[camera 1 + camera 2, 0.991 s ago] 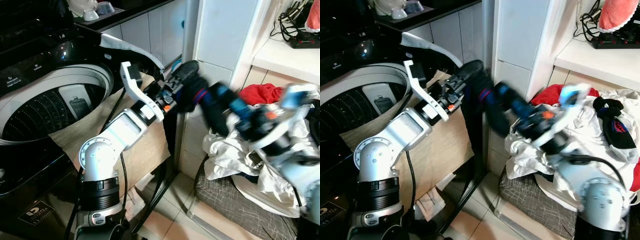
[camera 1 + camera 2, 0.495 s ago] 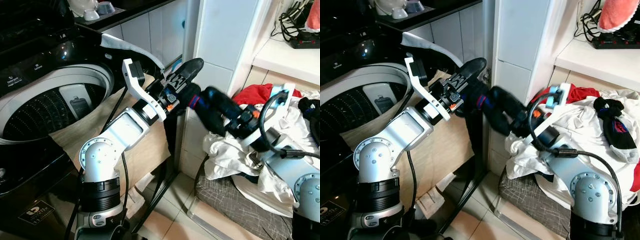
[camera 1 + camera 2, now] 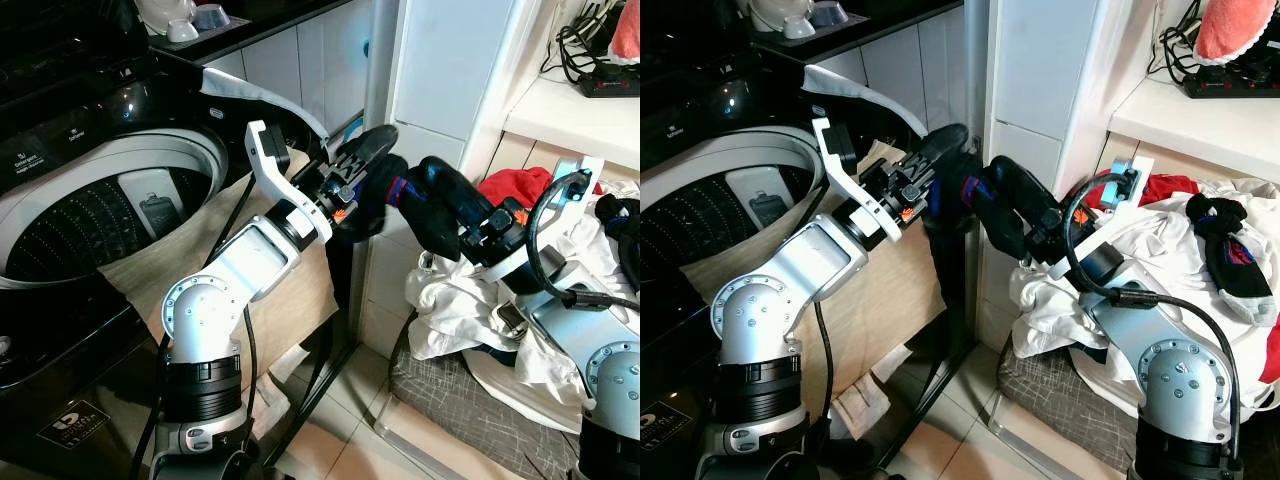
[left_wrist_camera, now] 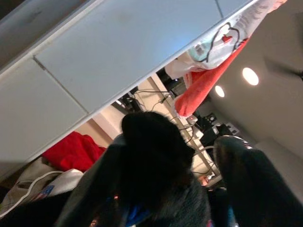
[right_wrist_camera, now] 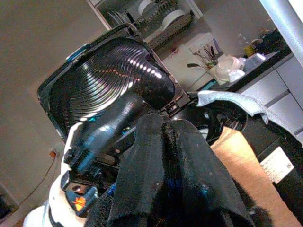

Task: Clothes washing

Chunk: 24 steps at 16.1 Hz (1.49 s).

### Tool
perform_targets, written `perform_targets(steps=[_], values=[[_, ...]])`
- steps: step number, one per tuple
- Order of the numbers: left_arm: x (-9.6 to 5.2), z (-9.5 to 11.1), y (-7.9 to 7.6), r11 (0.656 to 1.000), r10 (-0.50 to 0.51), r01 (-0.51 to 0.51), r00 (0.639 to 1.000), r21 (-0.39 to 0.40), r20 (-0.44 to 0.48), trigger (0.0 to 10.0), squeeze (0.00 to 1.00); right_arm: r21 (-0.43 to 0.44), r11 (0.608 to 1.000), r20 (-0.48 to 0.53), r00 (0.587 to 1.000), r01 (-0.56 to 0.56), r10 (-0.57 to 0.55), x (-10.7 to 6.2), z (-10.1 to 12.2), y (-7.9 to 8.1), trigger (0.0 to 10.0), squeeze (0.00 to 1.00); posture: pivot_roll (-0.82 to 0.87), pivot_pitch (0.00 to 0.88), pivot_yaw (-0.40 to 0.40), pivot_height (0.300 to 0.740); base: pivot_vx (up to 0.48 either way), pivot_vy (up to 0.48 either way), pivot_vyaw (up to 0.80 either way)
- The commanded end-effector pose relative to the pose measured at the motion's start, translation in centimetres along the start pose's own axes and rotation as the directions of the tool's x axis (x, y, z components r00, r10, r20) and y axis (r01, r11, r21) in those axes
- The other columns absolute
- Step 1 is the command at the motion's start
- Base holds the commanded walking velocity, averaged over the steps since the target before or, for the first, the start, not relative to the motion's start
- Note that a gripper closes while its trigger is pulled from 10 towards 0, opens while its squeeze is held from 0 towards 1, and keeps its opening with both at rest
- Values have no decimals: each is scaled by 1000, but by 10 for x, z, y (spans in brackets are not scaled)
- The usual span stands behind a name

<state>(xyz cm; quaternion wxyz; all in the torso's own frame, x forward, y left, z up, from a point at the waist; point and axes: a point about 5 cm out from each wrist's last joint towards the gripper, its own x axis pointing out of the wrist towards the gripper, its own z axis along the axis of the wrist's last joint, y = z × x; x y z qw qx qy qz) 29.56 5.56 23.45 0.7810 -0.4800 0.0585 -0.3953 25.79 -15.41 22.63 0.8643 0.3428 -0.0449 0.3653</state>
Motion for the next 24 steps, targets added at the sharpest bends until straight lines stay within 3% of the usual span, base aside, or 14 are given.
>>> perform_targets(steps=[1, 15, 16, 17, 18, 20, 23, 24], values=[[4, -3, -3, 1000, -16, 16, 1000, -18, -7, 0, 0, -8, 1000, 7, 1000, -2, 2, 4, 1, 1, 0, 0, -59, 0, 79, 740, 0, 0, 0], [3, -4, 1, 1000, 13, -14, 1000, -9, -9, 0, 0, -28, 999, 17, 1000, 22, -22, 5, 1, -1, 0, 0, -62, 0, 82, 740, 0, 0, 0], [4, -3, 1, 1000, 19, -19, 1000, -8, -6, 0, 0, -41, 999, 19, 999, 27, -26, 5, 2, -1, 471, 0, -61, 0, 83, 740, 0, 0, 0], [4, -2, 2, 1000, 26, -26, 1000, -5, -1, 0, 0, -40, 999, 26, 999, 37, -36, 6, 2, -3, 10000, 969, -61, 0, 83, 740, 0, 0, 0], [5, 0, 3, 999, 32, -32, 999, 1, 6, 0, 0, -43, 997, 43, 997, 59, -57, 7, 4, -6, 10000, 1000, -61, 0, 83, 740, 0, 0, 0], [6, 7, 6, 998, 56, -57, 998, 25, 33, 0, 0, -51, 996, 60, 996, 72, -69, 7, 8, -7, 10000, 1000, -60, 0, 84, 740, 0, 0, 0], [12, 35, 10, 995, 66, -73, 993, 70, 101, 0, 0, -114, 984, 55, 990, 135, -130, -1, 14, -11, 10000, 1000, -64, 0, 93, 740, 0, 0, 0], [13, 42, 12, 990, 84, -96, 989, 99, 123, 0, 0, -142, 979, 60, 989, 145, -137, -3, 16, -11, 10000, 0, -64, 0, 97, 740, 0, 0, 0]])
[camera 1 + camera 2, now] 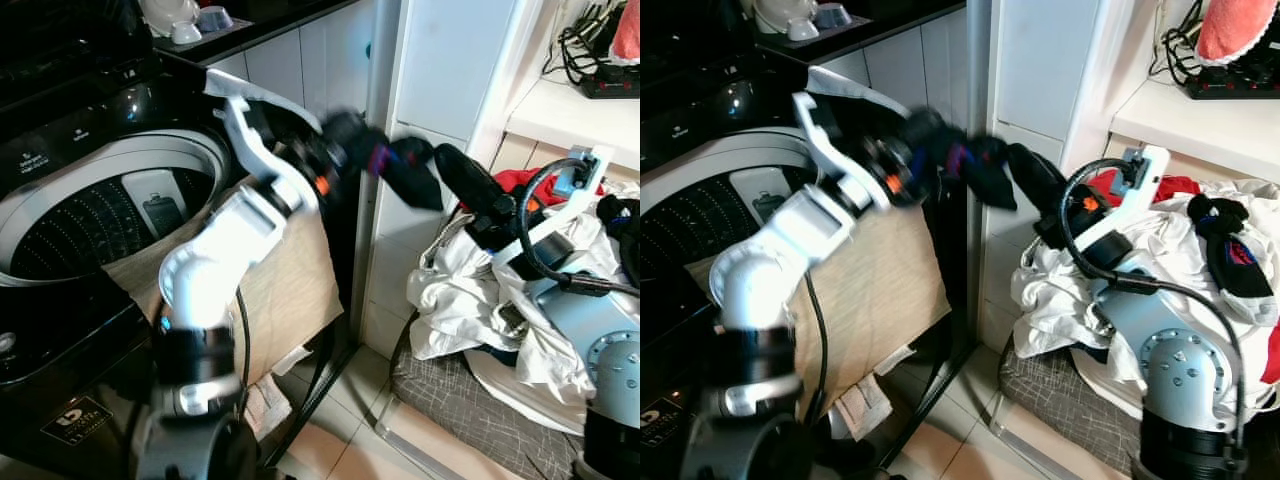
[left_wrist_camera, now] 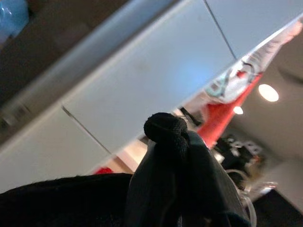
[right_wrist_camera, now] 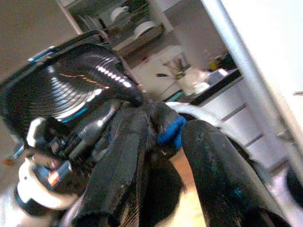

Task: Clothes washing

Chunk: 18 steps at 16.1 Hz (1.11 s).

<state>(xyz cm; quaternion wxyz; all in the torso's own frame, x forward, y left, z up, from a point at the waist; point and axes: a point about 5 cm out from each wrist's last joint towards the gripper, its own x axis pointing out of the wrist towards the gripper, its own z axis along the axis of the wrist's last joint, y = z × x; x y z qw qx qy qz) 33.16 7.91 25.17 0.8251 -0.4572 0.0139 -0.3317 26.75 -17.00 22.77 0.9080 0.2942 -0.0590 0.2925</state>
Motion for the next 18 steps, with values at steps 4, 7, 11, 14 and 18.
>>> perform_targets(steps=[4, 7, 11, 14, 18], values=[[27, 71, 16, 855, 188, -256, 963, 451, 191, 0, 0, -171, 984, 26, 999, 39, -35, -14, 17, 0, 10000, 0, -65, 0, 99, 740, 0, 0, 0], [30, 135, 29, 427, 363, -570, 819, 702, 444, 0, 0, -266, 963, -45, 998, 36, -50, -16, 9, 5, 10000, 0, -69, 0, 109, 740, 0, 0, 0], [18, 139, 60, -21, 454, -603, 705, 797, 545, 10000, 0, -477, 850, -63, 955, 226, -289, -14, -6, -9, 10000, 0, -73, 0, 125, 740, 0, 0, 0], [11, 130, 78, -54, 517, -608, 662, 792, 543, 10000, 1000, -472, 824, 16, 938, 312, -346, -17, -1, -11, 10000, 0, -82, 0, 126, 740, 0, 0, 0], [7, 131, 81, -115, 510, -634, 623, 765, 593, 10000, 1000, -489, 815, 10, 936, 312, -353, -20, -6, -9, 10000, 0, -89, 0, 131, 740, 0, 0, 0]])
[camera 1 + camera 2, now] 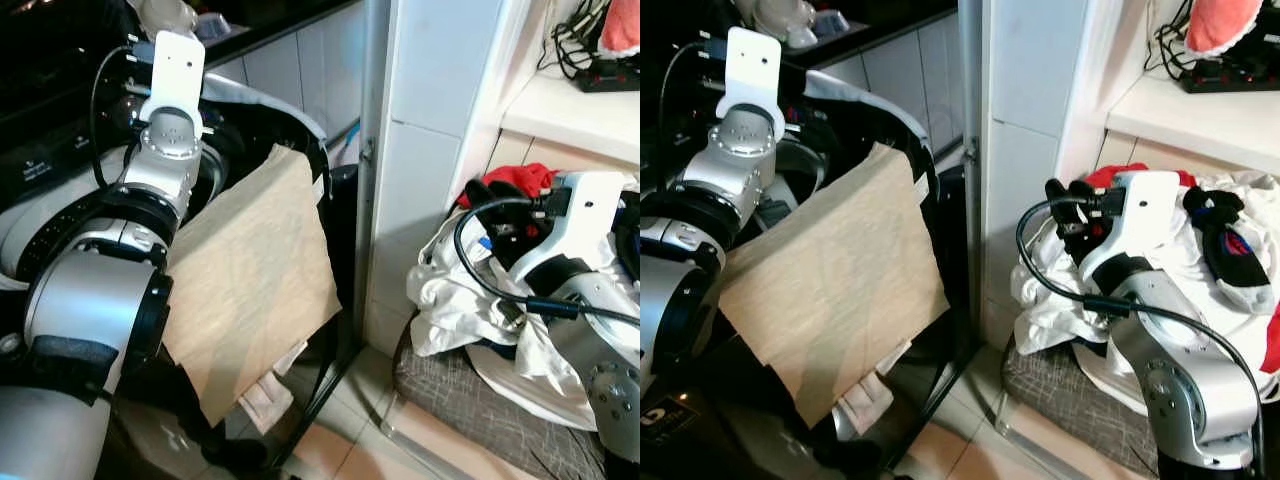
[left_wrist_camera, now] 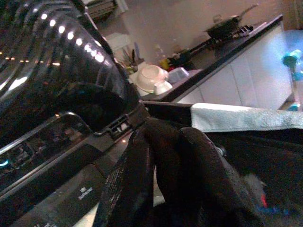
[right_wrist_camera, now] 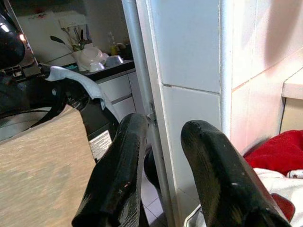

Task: Clothes washing

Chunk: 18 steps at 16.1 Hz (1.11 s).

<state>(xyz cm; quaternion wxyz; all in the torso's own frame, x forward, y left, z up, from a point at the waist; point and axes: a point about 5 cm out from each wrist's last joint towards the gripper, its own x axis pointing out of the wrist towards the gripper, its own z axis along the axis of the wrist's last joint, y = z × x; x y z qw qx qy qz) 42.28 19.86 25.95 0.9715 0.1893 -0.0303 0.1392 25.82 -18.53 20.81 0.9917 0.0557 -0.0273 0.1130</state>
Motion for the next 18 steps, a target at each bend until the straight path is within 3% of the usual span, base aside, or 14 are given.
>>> perform_targets(steps=[1, 2, 3, 4, 6, 8, 9, 10, 12, 13, 15, 17, 18], values=[[2, 6, 8, 999, 46, -46, 999, 2, 15, 10000, 1000, -12, 1000, 23, 1000, -11, 11, -2, 4, 4, 10000, 0, -89, 0, 131, 740, 0, 0, 0], [2, 6, 12, 996, 84, -84, 996, 4, 25, 10000, 1000, -12, 1000, 23, 1000, -6, 7, -2, 3, 4, 10000, 0, -89, 0, 131, 740, 0, 0, 0], [2, 6, 13, 996, 95, -95, 995, -3, 28, 10000, 408, -17, 1000, 23, 1000, 4, -4, -2, 3, 3, 10000, 0, -88, 0, 130, 740, 0, 0, 0], [2, 5, 13, 996, 85, -85, 996, -11, 25, 10000, 0, -20, 1000, 27, 1000, 16, -15, -1, 3, 2, 10000, 0, -88, 0, 130, 740, 0, 0, 0], [2, 6, 13, 996, 88, -88, 995, -6, 39, 10000, 0, -19, 1000, 30, 999, 21, -20, -1, 3, 2, 10000, 0, -88, 0, 130, 740, 0, 0, 0], [2, 13, 4, 998, -7, 12, 997, -60, 79, 10000, 0, -28, 999, 35, 999, 35, -34, -1, 3, 0, 10000, 0, -85, 0, 126, 740, 0, 0, 0], [-5, 24, -29, 931, -247, 280, 956, -236, 159, 10000, 0, -61, 993, 49, 994, 97, -94, -2, 6, -3, 10000, 0, -84, 0, 127, 740, 0, 0, 0], [-12, 23, -48, 865, -338, 386, 921, -322, 197, 10000, 0, -71, 988, 51, 990, 135, -131, -3, 5, -4, 10000, 0, -83, 0, 128, 740, 0, 0, 0], [-27, 14, -76, 819, -417, 465, 885, -336, 208, 10000, 0, -105, 979, 55, 984, 173, -168, -4, 5, -3, 10000, 0, -87, 0, 129, 740, 0, 0, 0], [-57, 9, -102, 750, -480, 567, 821, -341, 309, 10000, 0, -132, 973, 46, 982, 188, -184, -6, 2, 1, 10000, 0, -87, 0, 125, 740, 0, 0, 0], [-93, -2, -112, 668, -524, 647, 759, -367, 385, 10000, 0, -169, 967, 34, 982, 188, -185, -9, -2, 6, 10000, 0, -89, 0, 121, 740, 0, 0, 0], [-115, -18, -108, 653, -527, 645, 763, -396, 374, 10000, 0, -239, 953, 19, 983, 183, -184, -11, -9, 11, 10000, 0, -91, 0, 113, 740, 0, 0, 0], [-125, -23, -103, 671, -515, 630, 776, -391, 365, 10000, 0, -271, 945, 13, 983, 181, -185, -12, -13, 12, 10000, 0, -89, 0, 105, 740, 0, 0, 0]])
